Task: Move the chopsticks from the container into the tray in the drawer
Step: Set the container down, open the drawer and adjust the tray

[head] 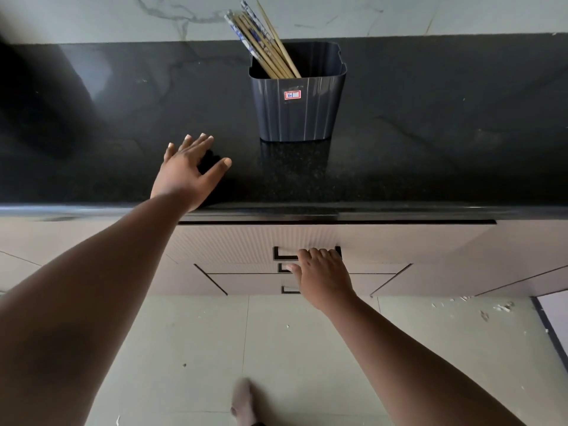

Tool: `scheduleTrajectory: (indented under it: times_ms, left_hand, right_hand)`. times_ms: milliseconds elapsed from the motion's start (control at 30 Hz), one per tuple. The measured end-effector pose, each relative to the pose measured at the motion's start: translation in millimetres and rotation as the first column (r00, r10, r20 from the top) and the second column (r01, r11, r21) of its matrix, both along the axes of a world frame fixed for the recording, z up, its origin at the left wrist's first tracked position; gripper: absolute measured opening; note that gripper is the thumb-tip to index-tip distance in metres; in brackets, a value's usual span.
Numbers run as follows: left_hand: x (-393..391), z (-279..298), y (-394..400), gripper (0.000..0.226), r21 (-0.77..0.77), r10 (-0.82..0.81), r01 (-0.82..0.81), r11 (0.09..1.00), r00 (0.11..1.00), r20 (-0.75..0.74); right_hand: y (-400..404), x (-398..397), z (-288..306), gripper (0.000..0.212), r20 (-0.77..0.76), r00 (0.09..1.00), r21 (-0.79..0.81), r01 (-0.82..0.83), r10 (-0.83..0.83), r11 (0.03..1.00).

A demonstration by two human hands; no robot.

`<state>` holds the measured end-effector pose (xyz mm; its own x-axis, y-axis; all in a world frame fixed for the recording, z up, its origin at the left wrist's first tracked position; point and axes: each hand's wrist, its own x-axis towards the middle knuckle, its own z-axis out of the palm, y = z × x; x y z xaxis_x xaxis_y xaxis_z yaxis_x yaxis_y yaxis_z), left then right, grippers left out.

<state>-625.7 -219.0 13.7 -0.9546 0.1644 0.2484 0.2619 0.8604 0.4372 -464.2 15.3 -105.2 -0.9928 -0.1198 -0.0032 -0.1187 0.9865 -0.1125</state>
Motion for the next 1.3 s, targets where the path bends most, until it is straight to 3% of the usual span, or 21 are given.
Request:
scheduleTrajectory:
  times_ms: [267, 367, 500, 700, 833, 900, 967, 1033, 1067, 1167, 1300]
  left_hand:
    - [-3.1, -2.4, -2.2, 0.077, 0.015, -0.005, 0.005, 1.000, 1.000, -0.012]
    - [-3.4, -2.8, -2.0, 0.077, 0.021, -0.011, 0.011, 1.000, 1.000, -0.012]
    - [-5.2, -4.2, -3.8, 0.079, 0.015, -0.013, 0.013, 1.000, 1.000, -0.014]
    - [-7.1, -5.8, -4.3, 0.079, 0.011, -0.006, 0.006, 1.000, 1.000, -0.007]
    - [-6.8, -5.0, -5.5, 0.080, 0.005, 0.001, -0.001, 1.000, 1.000, 0.003]
    - [-6.0, -5.0, -5.2, 0.080, 0.009, 0.001, -0.001, 1.000, 1.000, -0.001]
    - [-4.7, -4.5, -4.8, 0.079, 0.013, 0.000, 0.000, 1.000, 1.000, -0.002]
    - [-3.2, -3.0, -4.3, 0.077, 0.015, -0.002, 0.002, 1.000, 1.000, -0.003]
    - [-2.3, -2.1, -4.2, 0.076, 0.018, -0.003, 0.003, 1.000, 1.000, -0.004]
    - [-1.8, -1.3, -3.7, 0.076, 0.017, -0.001, 0.000, 1.000, 1.000, 0.014]
    - [-3.4, -0.1, -2.3, 0.078, -0.003, 0.008, -0.007, 1.000, 0.998, 0.057]
  right_hand:
    - [-2.1, 14.8, 1.1, 0.030, -0.054, 0.999, -0.107, -0.012, 0.006, 0.994]
    - [-5.3, 43.6, -3.0, 0.021, -0.155, 0.988, -0.131, -0.022, 0.001, 0.991]
    - [-10.7, 89.4, -14.9, 0.033, -0.182, 0.983, -0.143, -0.066, 0.039, 0.987]
    - [-16.2, 119.3, -2.0, 0.032, -0.049, 0.998, -0.127, -0.038, 0.032, 0.991]
    - [-26.3, 123.5, 42.1, 0.027, 0.191, 0.981, -0.148, 0.034, -0.005, 0.988]
    - [-33.6, 124.0, 75.6, 0.022, 0.101, 0.995, -0.256, 0.013, 0.013, 0.967]
    - [-40.9, 121.0, 107.4, 0.023, -0.131, 0.991, -0.374, -0.061, 0.013, 0.925]
    - [-44.4, 111.4, 121.8, 0.022, -0.258, 0.965, -0.377, -0.142, 0.043, 0.915]
    - [-44.0, 104.9, 122.6, 0.027, -0.210, 0.977, -0.322, -0.113, 0.046, 0.940]
    - [-37.9, 91.8, 103.6, 0.062, 0.197, 0.978, -0.096, 0.087, -0.067, 0.992]
    - [-40.5, 95.6, 79.5, 0.078, 0.264, 0.959, -0.086, 0.129, -0.102, 0.988]
